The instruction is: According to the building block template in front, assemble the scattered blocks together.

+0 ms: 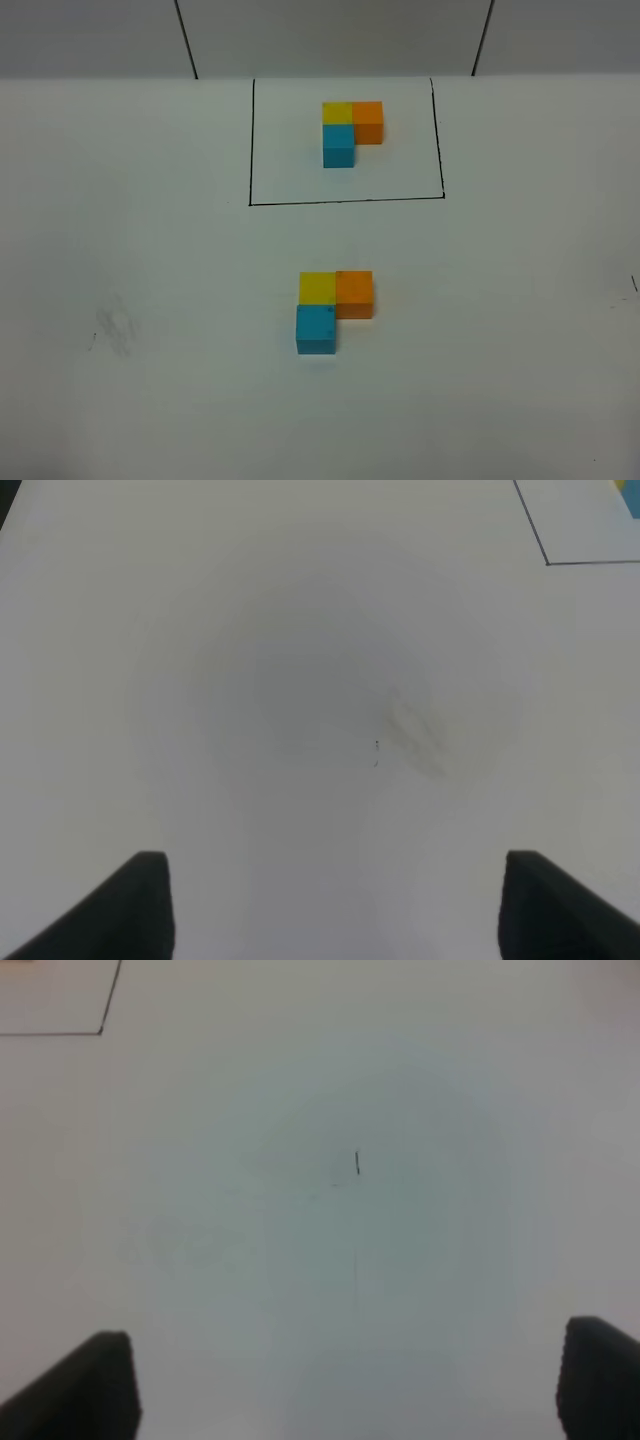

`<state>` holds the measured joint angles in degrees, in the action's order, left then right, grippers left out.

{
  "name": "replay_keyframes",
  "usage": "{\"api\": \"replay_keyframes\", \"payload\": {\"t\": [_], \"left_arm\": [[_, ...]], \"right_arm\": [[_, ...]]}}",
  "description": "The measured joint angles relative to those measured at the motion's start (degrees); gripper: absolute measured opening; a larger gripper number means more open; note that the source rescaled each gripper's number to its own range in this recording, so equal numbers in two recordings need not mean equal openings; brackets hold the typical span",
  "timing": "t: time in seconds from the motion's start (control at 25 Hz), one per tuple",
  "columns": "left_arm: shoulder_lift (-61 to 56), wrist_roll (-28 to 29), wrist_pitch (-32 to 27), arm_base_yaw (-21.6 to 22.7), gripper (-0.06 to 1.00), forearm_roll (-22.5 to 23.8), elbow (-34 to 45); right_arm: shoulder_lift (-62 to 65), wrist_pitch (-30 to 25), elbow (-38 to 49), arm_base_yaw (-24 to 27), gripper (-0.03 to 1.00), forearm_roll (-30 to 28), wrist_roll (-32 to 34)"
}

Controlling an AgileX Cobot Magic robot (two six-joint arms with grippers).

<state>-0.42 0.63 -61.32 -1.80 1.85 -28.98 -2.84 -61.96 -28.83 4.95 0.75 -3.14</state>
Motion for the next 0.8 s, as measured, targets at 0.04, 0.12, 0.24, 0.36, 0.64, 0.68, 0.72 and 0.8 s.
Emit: {"api": "replay_keyframes", "payload": {"t": [0.04, 0.12, 0.24, 0.36, 0.64, 0.68, 0.72, 0.8], "left_arm": [[0.0, 0.0, 0.0, 0.0, 0.46, 0.0, 0.0], [0.0, 0.0, 0.0, 0.0, 0.46, 0.0, 0.0], [0.0, 0.0, 0.0, 0.0, 0.46, 0.0, 0.0], [0.0, 0.0, 0.0, 0.0, 0.46, 0.0, 0.0], [0.0, 0.0, 0.0, 0.0, 0.46, 0.0, 0.0], [0.0, 0.0, 0.0, 0.0, 0.46, 0.0, 0.0], [0.0, 0.0, 0.0, 0.0, 0.46, 0.0, 0.0], [0.0, 0.0, 0.0, 0.0, 0.46, 0.0, 0.0]], "right_arm": [[0.0, 0.05, 0.0, 0.0, 0.77, 0.0, 0.06], [0.0, 0.05, 0.0, 0.0, 0.77, 0.0, 0.06], [0.0, 0.05, 0.0, 0.0, 0.77, 0.0, 0.06], [0.71, 0.14, 0.0, -0.52, 0.77, 0.05, 0.13], [3.08, 0.41, 0.0, -10.61, 0.77, 0.42, 0.25], [3.08, 0.41, 0.0, -12.3, 0.77, 0.42, 0.25], [3.08, 0.41, 0.0, -13.75, 0.77, 0.42, 0.25], [3.14, 0.46, 0.0, -16.67, 0.77, 0.42, 0.25]]}}
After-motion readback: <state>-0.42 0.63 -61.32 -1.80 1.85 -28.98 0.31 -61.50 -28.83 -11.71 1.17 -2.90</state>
